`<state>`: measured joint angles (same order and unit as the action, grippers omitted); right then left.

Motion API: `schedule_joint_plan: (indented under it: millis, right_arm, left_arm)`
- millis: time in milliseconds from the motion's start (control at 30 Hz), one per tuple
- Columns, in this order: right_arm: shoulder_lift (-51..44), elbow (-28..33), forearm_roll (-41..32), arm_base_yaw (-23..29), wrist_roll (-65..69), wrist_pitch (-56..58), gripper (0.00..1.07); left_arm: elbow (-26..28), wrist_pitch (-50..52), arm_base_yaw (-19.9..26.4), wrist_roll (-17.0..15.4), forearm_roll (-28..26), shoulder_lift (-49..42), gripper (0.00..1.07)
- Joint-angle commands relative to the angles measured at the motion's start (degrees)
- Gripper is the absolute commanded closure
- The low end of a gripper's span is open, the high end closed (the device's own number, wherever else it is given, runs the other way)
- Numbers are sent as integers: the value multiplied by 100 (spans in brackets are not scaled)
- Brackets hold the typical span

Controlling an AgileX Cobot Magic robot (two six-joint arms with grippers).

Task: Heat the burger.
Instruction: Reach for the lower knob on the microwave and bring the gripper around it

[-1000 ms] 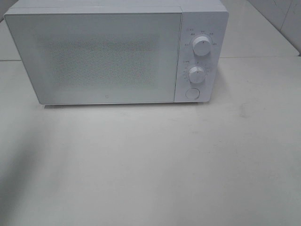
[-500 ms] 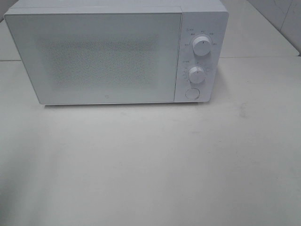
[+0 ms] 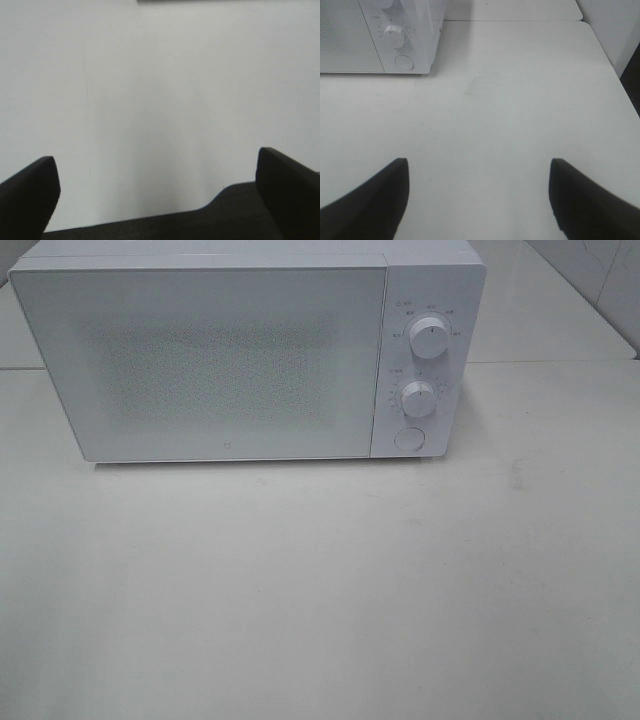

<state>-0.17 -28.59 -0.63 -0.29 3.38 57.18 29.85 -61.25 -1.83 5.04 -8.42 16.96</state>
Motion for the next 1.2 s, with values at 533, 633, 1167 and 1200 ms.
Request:
schedule_joint_plan:
  millis: [533, 633, 1167, 1200]
  right_arm:
    - [-172, 11, -17, -34, -6, 0, 32]
    - [-155, 11, -17, -34, -6, 0, 32]
    - [-155, 11, -17, -34, -6, 0, 32]
    - [-155, 11, -17, -34, -6, 0, 32]
  left_arm:
    - [-29, -17, 23, -390, 516, -1845, 5]
    - [-29, -17, 23, -390, 510, -1845, 5]
    - [-29, -17, 23, -390, 510, -1856, 5]
    - [-29, -17, 23, -390, 510, -1856, 5]
